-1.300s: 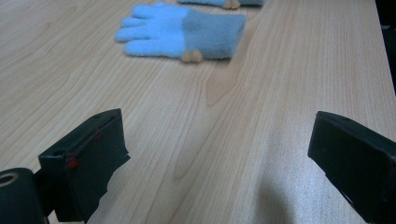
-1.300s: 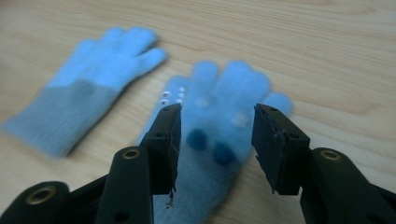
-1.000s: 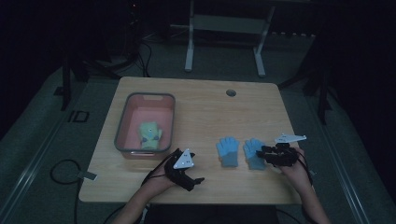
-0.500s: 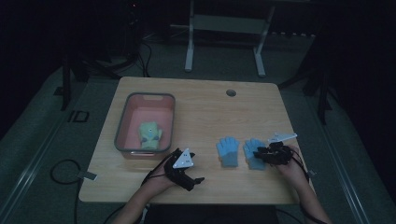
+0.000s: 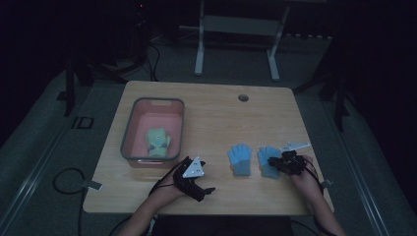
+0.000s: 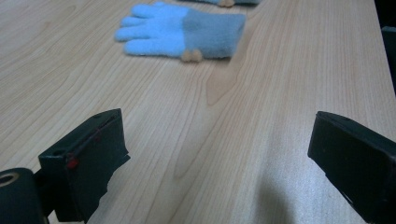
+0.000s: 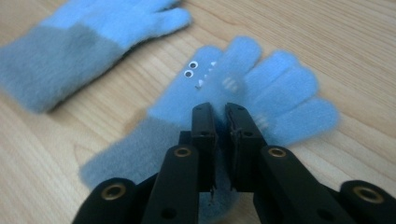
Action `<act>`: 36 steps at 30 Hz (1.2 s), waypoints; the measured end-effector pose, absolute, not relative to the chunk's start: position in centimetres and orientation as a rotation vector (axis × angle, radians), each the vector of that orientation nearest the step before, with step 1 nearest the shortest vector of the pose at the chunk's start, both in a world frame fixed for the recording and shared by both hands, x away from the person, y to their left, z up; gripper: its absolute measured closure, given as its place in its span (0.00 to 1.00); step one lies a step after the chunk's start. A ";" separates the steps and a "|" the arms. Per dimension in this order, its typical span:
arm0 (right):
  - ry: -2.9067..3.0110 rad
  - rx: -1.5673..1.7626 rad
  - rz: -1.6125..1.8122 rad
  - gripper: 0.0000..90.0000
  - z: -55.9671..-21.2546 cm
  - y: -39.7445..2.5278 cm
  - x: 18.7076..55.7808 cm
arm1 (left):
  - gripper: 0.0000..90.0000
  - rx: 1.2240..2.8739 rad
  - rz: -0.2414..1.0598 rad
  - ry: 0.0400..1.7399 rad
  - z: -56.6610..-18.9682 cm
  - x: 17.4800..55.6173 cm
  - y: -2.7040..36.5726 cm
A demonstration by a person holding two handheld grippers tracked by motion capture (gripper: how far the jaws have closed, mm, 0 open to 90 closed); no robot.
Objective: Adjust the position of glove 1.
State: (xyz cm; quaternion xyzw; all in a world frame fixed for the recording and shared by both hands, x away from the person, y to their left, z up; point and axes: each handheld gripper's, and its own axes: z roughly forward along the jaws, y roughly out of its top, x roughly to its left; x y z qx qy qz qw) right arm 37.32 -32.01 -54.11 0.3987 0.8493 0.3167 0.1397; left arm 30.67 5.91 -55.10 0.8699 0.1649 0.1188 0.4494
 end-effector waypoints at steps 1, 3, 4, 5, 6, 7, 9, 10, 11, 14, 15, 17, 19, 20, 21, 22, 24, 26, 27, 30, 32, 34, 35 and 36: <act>2.449 1.155 0.901 0.94 -54.1 -31.8 37.2 | 0.04 2.149 0.293 0.409 -55.1 30.7 5.9; 2.440 1.191 0.898 0.95 -53.8 -31.7 37.3 | 0.04 2.152 0.294 0.411 -55.1 30.7 5.9; 2.435 1.203 0.905 0.95 -53.6 -31.7 37.3 | 0.04 2.153 0.296 0.409 -55.1 30.7 5.9; 2.428 1.206 0.902 0.95 -53.4 -31.6 37.2 | 0.04 2.152 0.294 0.408 -55.1 30.7 5.9; 2.417 1.210 0.905 0.95 -53.1 -31.6 37.2 | 0.04 2.150 0.293 0.408 -55.1 30.6 5.9; 2.417 1.210 0.905 0.95 -53.1 -31.6 37.2 | 0.04 2.150 0.293 0.408 -55.1 30.6 5.9; 2.402 1.204 0.933 0.95 -52.2 -31.4 37.0 | 0.04 2.153 0.295 0.407 -55.1 30.7 5.9; 2.380 1.197 0.943 0.95 -51.2 -31.2 36.8 | 0.04 2.149 0.295 0.408 -55.1 30.7 5.9; 2.378 1.190 0.954 0.95 -50.8 -31.1 36.7 | 0.04 2.147 0.296 0.409 -55.1 30.7 5.9; 2.356 1.173 0.993 0.95 -49.2 -30.7 36.5 | 0.04 2.146 0.298 0.409 -55.0 30.7 5.9; 2.350 1.160 1.003 0.95 -48.7 -30.5 36.4 | 0.04 2.147 0.298 0.409 -55.0 30.6 5.9; 2.345 1.139 1.026 0.95 -48.0 -30.1 36.2 | 0.04 2.149 0.300 0.406 -55.1 30.6 5.9; 2.346 1.106 1.047 0.95 -47.2 -29.4 36.0 | 0.04 2.152 0.303 0.405 -55.1 30.7 5.9; 2.353 1.090 1.055 0.95 -46.9 -29.1 35.9 | 0.04 2.151 0.303 0.406 -55.1 30.7 5.9; 2.363 1.071 1.058 0.95 -46.6 -28.8 35.9 | 0.04 2.150 0.302 0.406 -55.1 30.7 6.0; 2.363 1.071 1.058 0.95 -46.6 -28.8 35.9 | 0.04 2.150 0.302 0.406 -55.1 30.7 6.0; 2.376 1.043 1.084 0.95 -46.1 -27.8 35.9 | 0.04 2.152 0.299 0.407 -55.1 30.7 5.9; 2.381 1.020 1.094 0.95 -45.9 -27.2 35.9 | 0.04 2.151 0.300 0.405 -55.1 30.7 5.9; 2.386 1.018 1.099 0.95 -45.8 -27.0 35.9 | 0.04 2.150 0.299 0.406 -55.1 30.7 5.9; 2.408 0.998 1.119 0.95 -45.8 -26.0 35.9 | 0.04 2.151 0.300 0.406 -55.1 30.7 6.0; 2.426 0.980 1.128 0.95 -46.0 -25.4 35.9 | 0.04 2.151 0.301 0.404 -55.0 30.7 5.9; 2.439 0.970 1.131 0.95 -46.2 -24.9 35.9 | 0.04 2.152 0.300 0.405 -55.1 30.7 5.9; 2.445 0.969 1.131 0.95 -46.3 -24.7 35.9 | 0.04 2.152 0.300 0.405 -55.1 30.7 6.0; 2.459 0.966 1.130 0.95 -46.6 -24.5 35.9 | 0.04 2.152 0.301 0.406 -55.0 30.7 6.0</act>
